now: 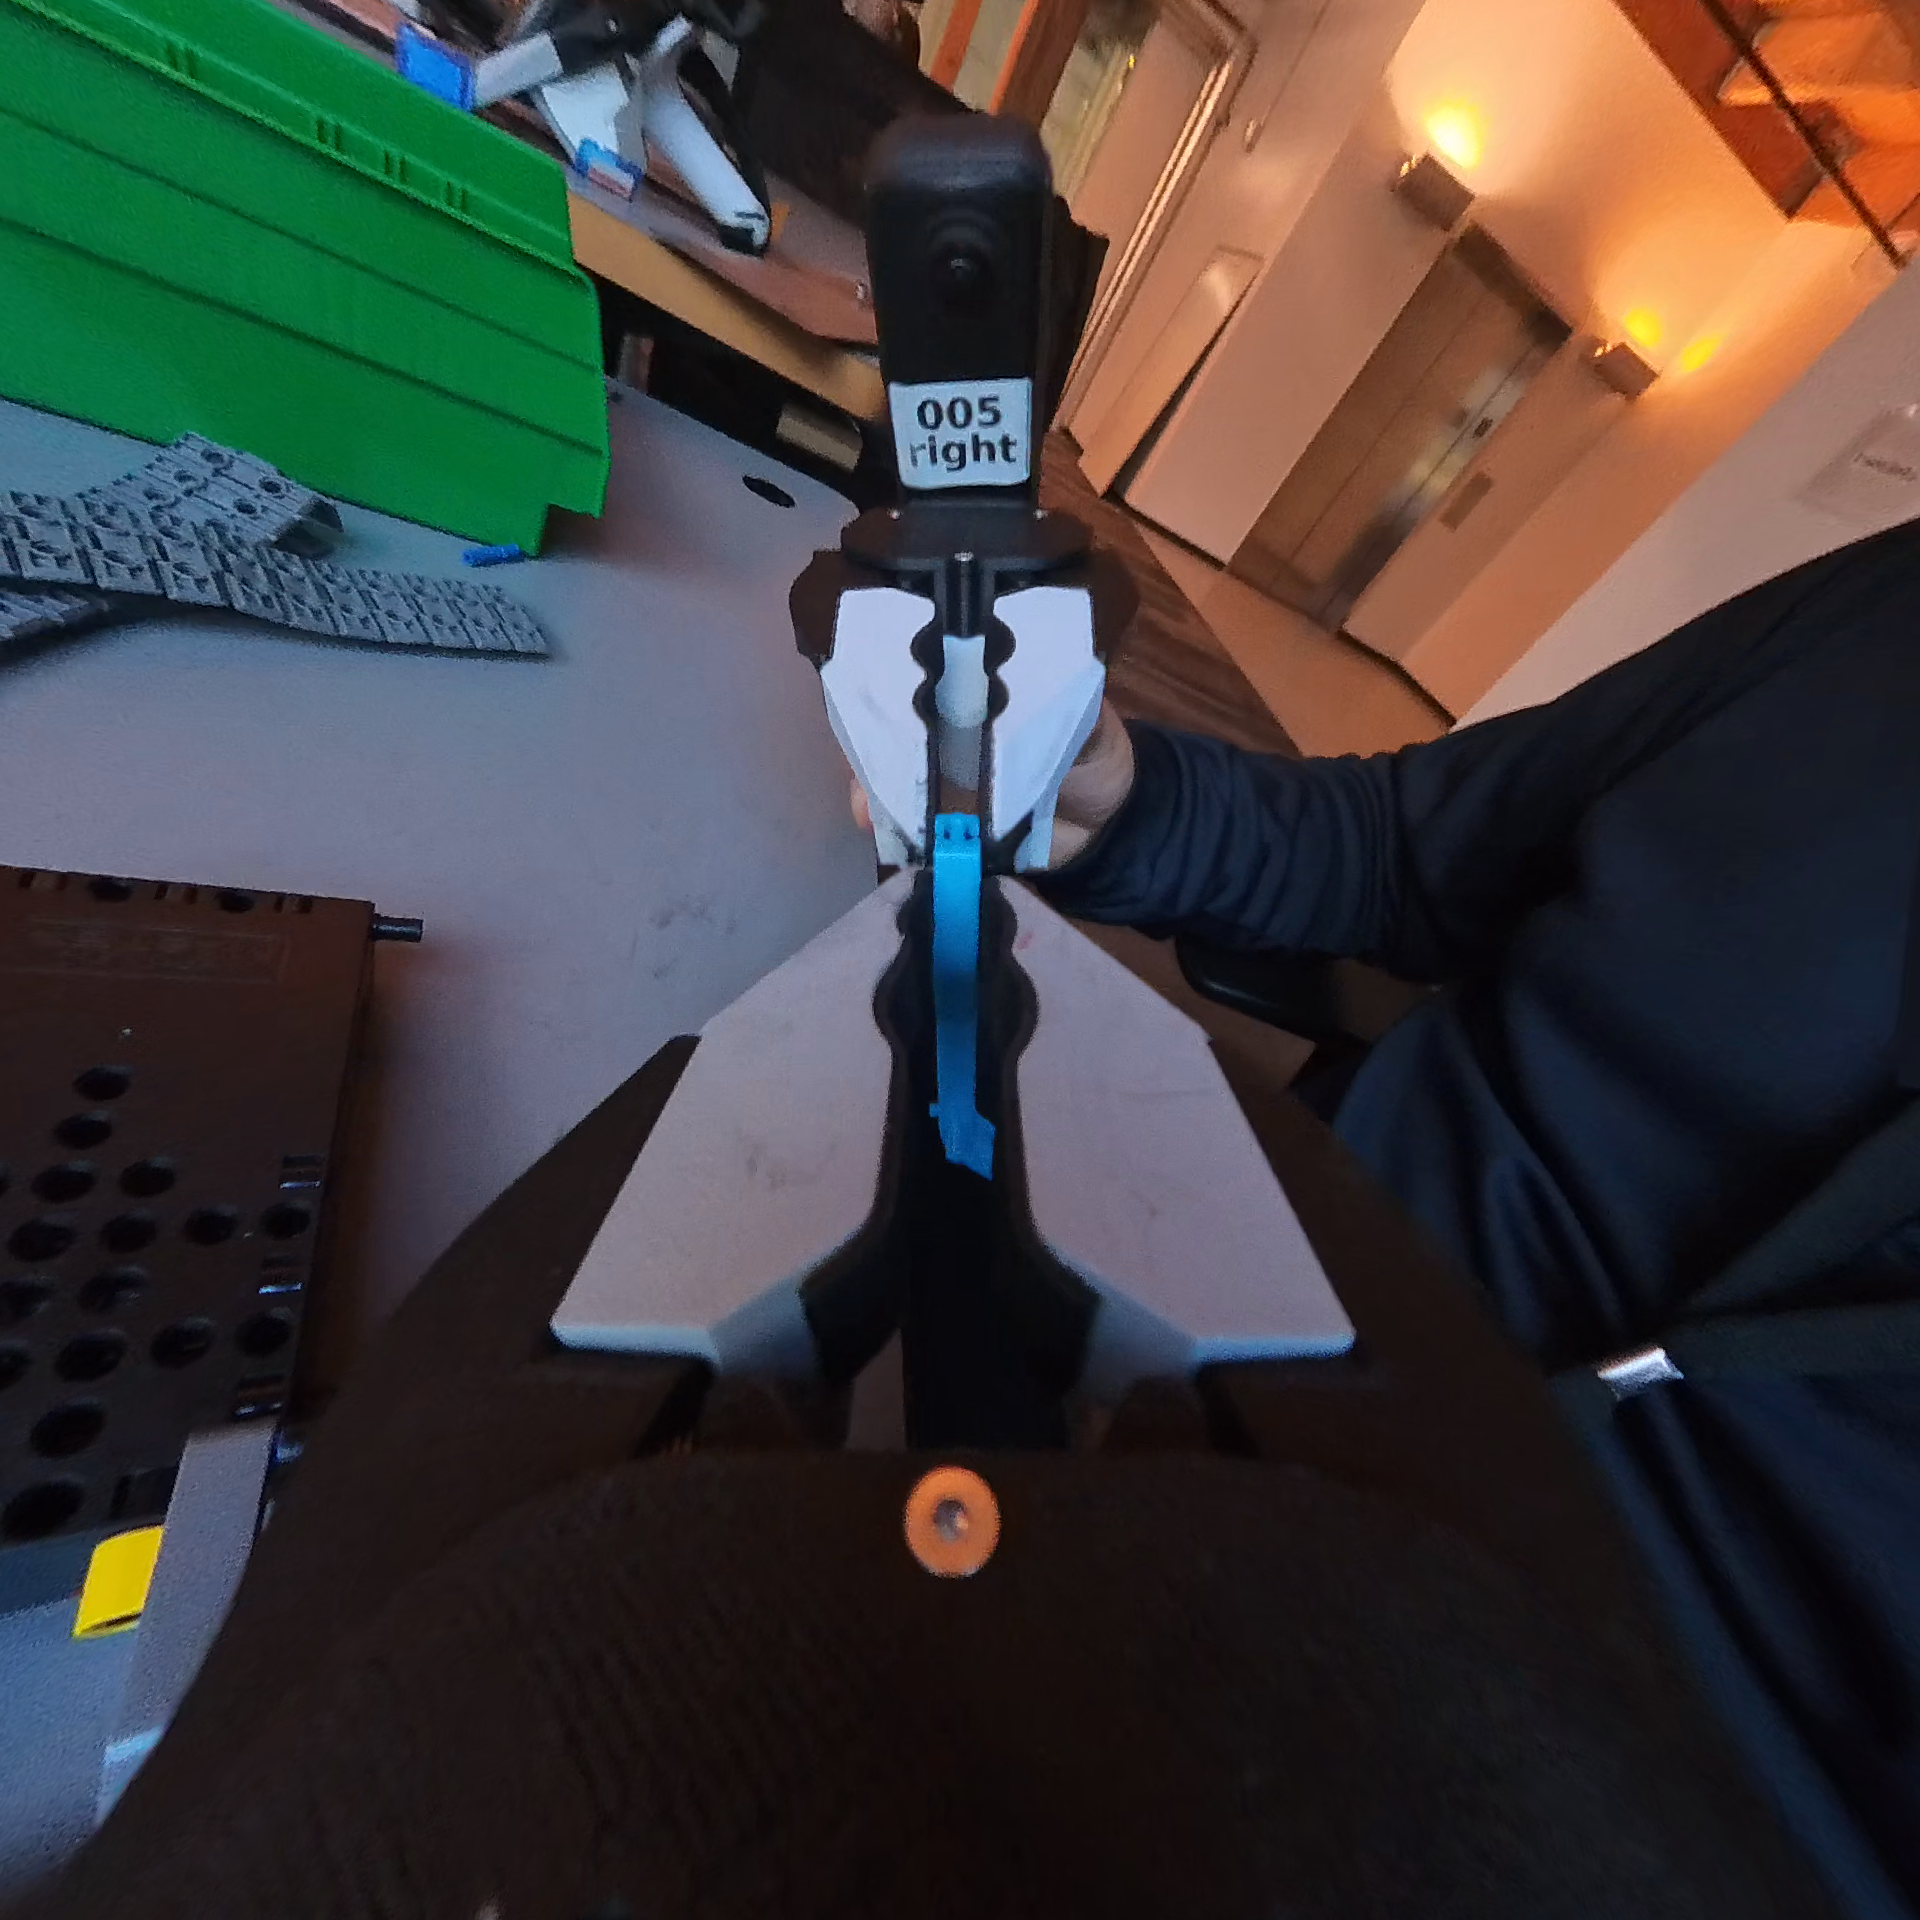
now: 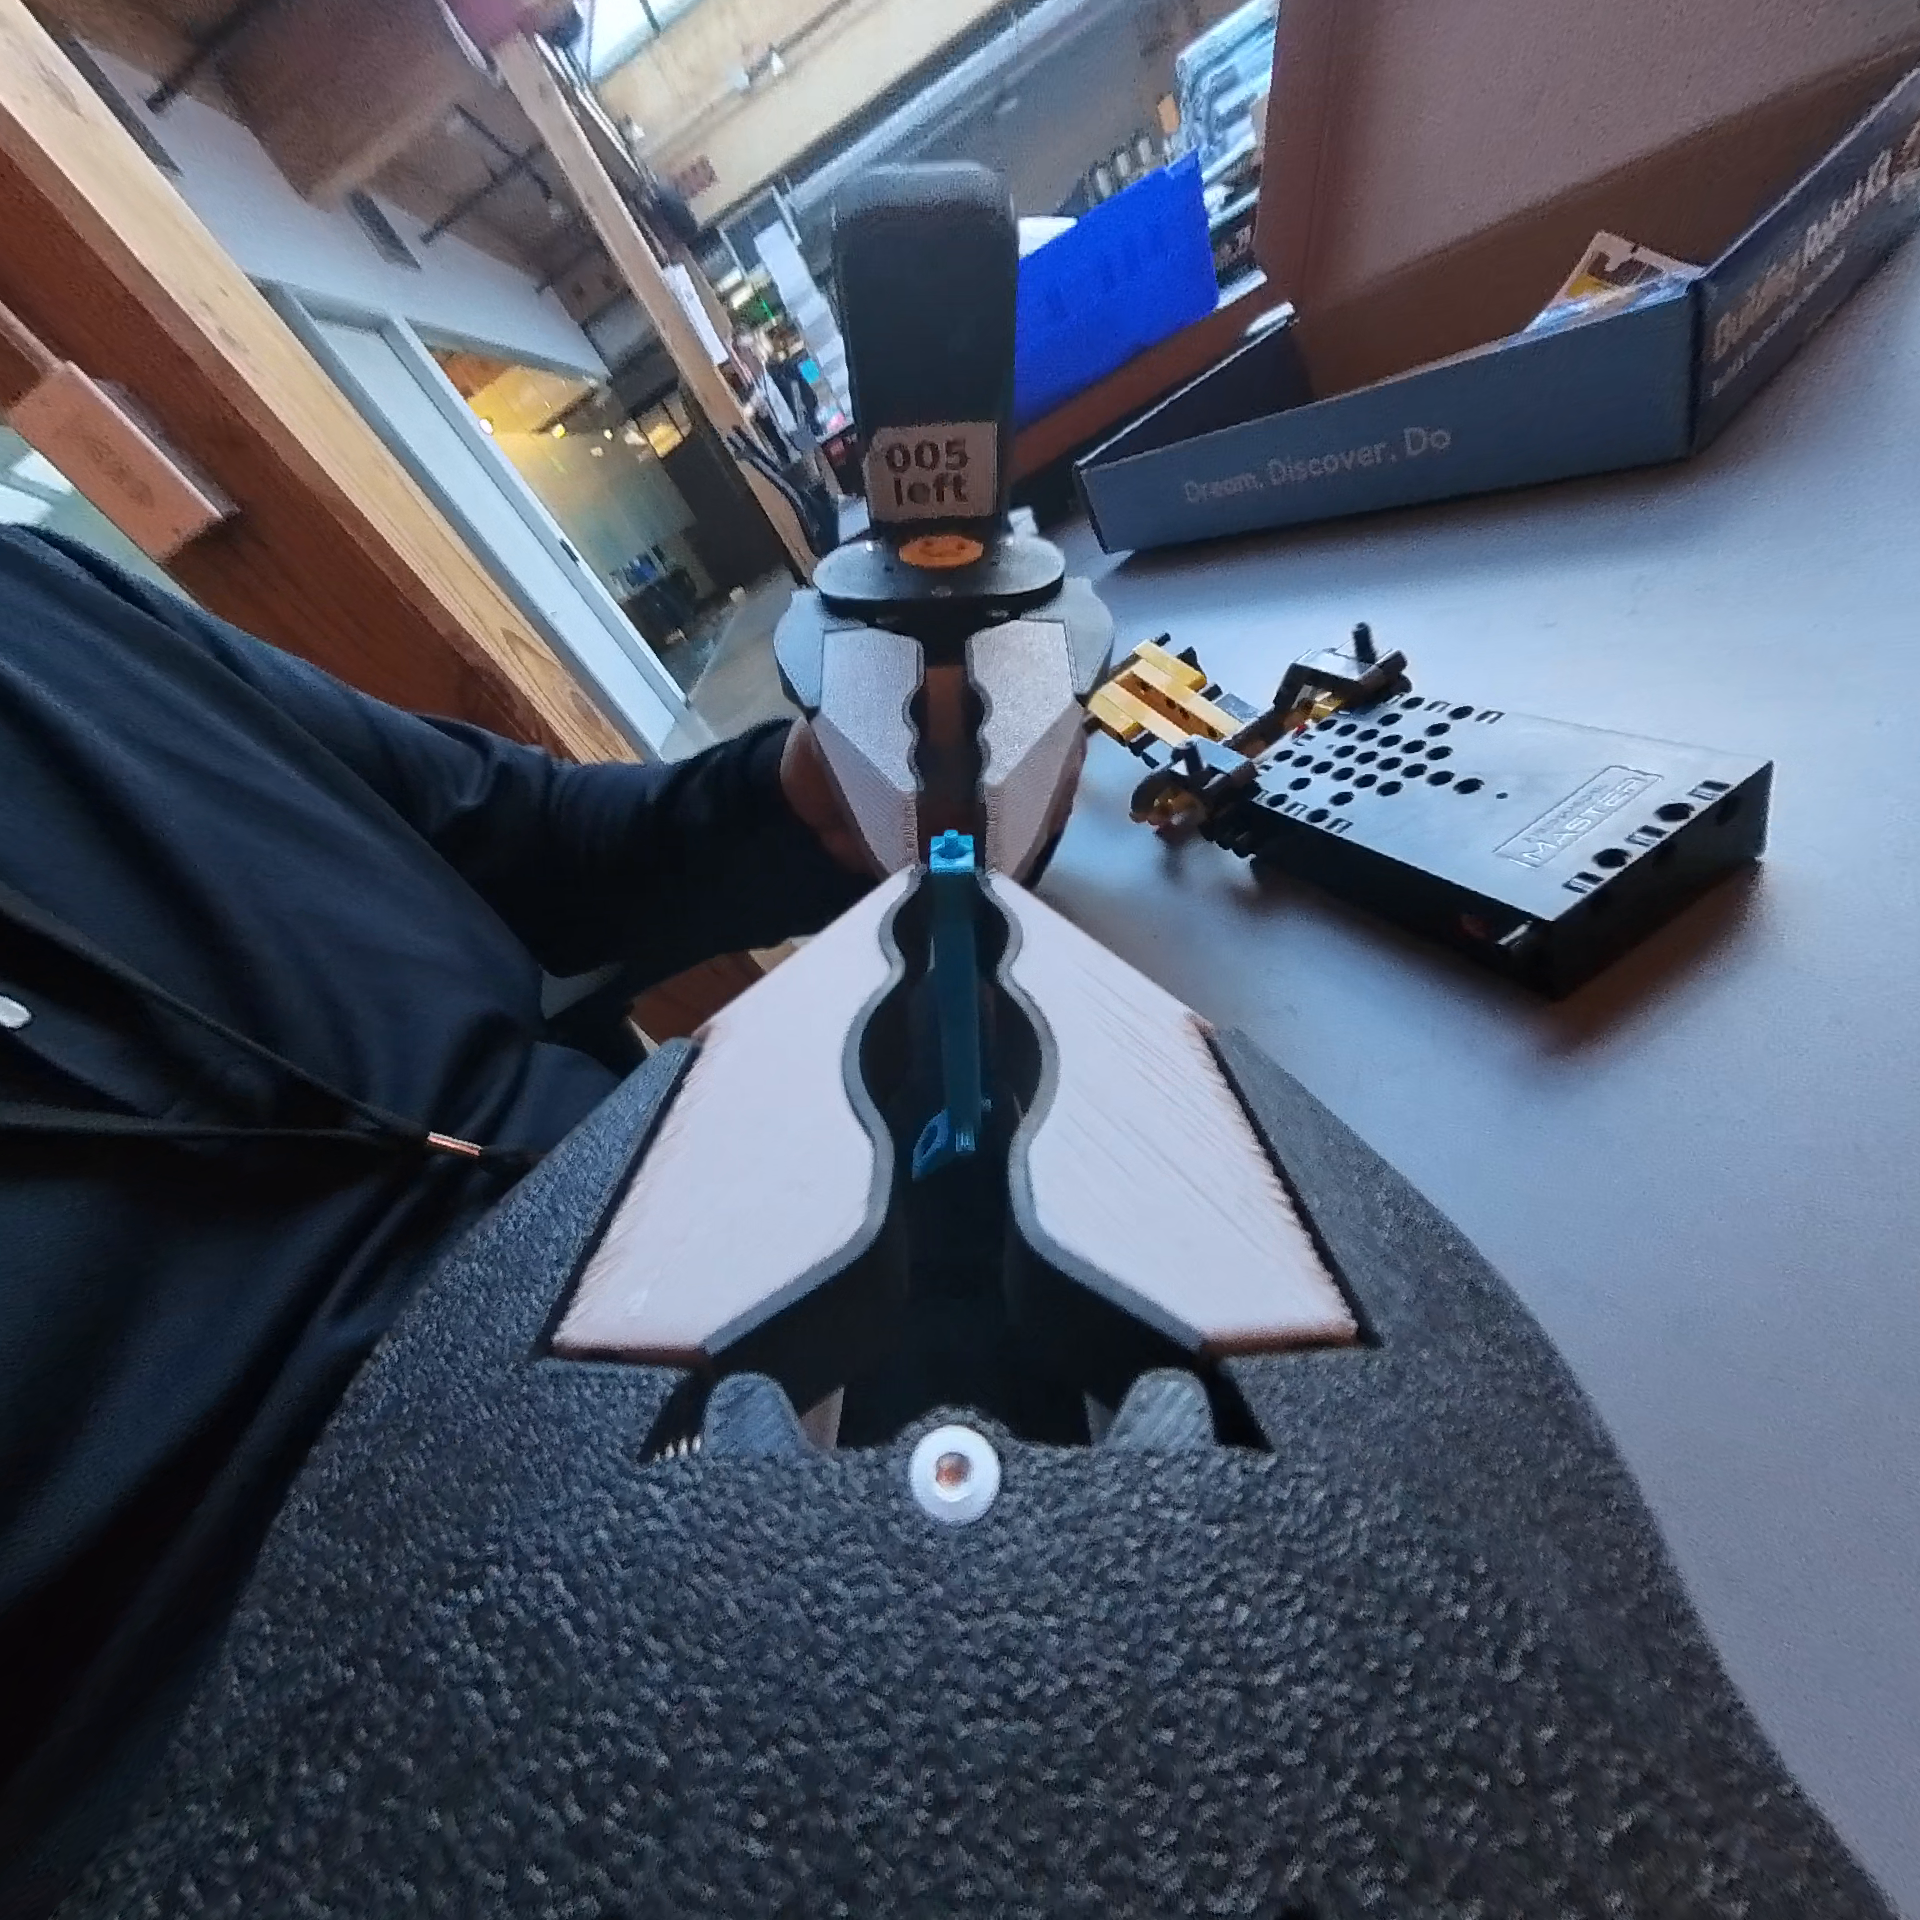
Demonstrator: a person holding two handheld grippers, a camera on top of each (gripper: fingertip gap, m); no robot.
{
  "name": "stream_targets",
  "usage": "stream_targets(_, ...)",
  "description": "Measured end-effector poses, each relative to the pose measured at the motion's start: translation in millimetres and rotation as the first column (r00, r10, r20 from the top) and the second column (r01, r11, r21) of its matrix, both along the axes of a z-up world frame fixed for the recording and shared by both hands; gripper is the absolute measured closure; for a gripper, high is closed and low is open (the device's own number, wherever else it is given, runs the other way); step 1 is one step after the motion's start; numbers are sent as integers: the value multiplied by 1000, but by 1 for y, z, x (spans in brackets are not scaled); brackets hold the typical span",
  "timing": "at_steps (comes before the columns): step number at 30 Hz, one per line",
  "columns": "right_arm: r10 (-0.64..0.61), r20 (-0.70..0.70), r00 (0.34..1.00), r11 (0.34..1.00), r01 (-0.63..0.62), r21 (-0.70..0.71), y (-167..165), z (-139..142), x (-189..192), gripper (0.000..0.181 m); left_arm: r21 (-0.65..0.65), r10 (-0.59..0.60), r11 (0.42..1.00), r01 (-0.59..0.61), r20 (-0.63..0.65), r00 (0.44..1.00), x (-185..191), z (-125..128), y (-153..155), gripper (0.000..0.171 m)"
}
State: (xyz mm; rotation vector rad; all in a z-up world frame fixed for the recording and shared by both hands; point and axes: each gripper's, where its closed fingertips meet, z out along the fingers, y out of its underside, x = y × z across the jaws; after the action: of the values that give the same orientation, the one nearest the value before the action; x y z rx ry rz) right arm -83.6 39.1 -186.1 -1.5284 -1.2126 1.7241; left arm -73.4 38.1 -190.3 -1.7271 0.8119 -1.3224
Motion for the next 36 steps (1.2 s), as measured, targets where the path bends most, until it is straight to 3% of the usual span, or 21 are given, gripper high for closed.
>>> stream_targets(6, -2, -49, 999, 997, -2, -72, 4, 5, 0, 177, 21, 42, 999, -43, 54, 998, -1, 7, 4, 164)
stream_targets(12, -32, -50, 998, 999, 33, 11, 4, 10, 1, 177, -52, 37, 998, -29, 161, 986, 0, 14, 5, 165)
stream_targets(16, -43, 23, 999, 994, 41, 99, 1, 1, 2, 177, -15, 13, 1000, -12, 18, 1000, 1, 2, 2, 164)
stream_targets(21, -13, 30, 999, 998, 11, 67, 0, 1, 3, 177, 83, 24, 996, -13, -134, 991, 0, 2, 1, 164)
stream_targets(36, 53, 79, 995, 999, -53, 3, -8, -12, -1, 177, -64, -76, 995, 70, -94, 993, -3, -8, -7, 165)
